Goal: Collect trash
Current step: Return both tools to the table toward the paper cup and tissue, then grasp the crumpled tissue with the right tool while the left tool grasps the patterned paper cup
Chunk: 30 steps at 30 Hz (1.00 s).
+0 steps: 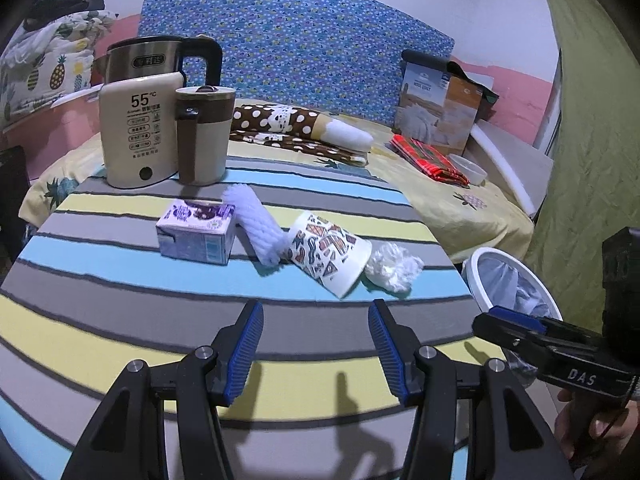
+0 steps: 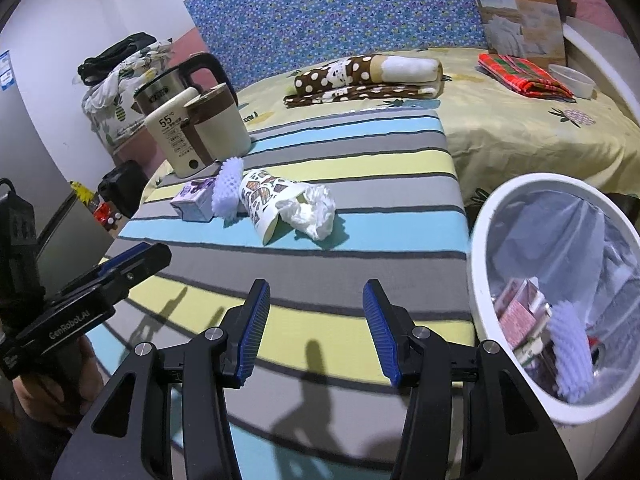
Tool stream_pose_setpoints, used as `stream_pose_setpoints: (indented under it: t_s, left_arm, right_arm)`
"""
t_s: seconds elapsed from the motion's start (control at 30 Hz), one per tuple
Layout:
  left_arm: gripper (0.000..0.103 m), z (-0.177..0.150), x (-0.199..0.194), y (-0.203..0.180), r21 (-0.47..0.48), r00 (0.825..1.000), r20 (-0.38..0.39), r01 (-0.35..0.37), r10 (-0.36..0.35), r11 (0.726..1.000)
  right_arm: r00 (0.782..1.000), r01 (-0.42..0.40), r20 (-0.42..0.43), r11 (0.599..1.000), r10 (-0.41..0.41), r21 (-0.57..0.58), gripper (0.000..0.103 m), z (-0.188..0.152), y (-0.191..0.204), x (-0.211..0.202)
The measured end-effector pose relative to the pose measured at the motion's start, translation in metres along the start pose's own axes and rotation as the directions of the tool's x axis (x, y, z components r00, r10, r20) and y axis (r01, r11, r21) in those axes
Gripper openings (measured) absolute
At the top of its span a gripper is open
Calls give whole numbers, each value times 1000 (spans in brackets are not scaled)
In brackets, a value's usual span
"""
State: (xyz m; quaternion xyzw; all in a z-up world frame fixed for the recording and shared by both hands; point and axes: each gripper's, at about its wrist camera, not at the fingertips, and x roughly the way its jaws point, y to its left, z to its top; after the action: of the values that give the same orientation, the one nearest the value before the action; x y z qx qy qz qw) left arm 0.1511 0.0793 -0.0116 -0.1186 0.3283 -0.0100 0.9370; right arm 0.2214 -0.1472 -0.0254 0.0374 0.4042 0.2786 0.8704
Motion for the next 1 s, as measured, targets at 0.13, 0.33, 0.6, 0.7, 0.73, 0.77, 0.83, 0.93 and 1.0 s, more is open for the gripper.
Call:
stream_pose_setpoints:
  t_s: [0.13,0.33,0.6,0.7,0.73,0.77,0.83,0.93,1.0]
  left_arm:
    - [55,9,12,2,8,1000,-2,11,-11,1000]
    - [55,16,22,3,8,1000,-3,23,-23,1000]
    - [55,22,35,3,0,999,-13,39,-39,999]
    - [55,25,41,3,-3,999,-17,42,-42,999]
    - [55,26,42,2,-5,999,-18,44,-44,999]
    - [55,27,44,1,-8,999,-21,49,-49,999]
    - [55,29,49,0,-16,998,-31,58,-58,998]
    - [55,29,59,-5,-20,996,-58,70,-71,997]
    - [55,27,68,-13,-6,995,-78,63,-63,998]
  right_arm:
    - [1000,-1,-14,1000,1,-1,51,10,-2,13]
    - [1000,-6,-26,1000,7,4,50,22,-6,32]
    - [999,-25,-35,998,27,59,51,31,-16,52]
    - [998,-26,-50,997,30,69,31,32,-19,60]
    - [998,-29,-54,997,33,74,26,31,-20,62]
    - [998,-29,-54,997,33,78,17,30,-20,62]
    - [998,-33,-51,995,38,89,9,28,-23,59]
    - [999,-36,-36,994,40,102,9,26,-28,52]
    - [998,-39,-34,993,43,113,9,25,-30,50]
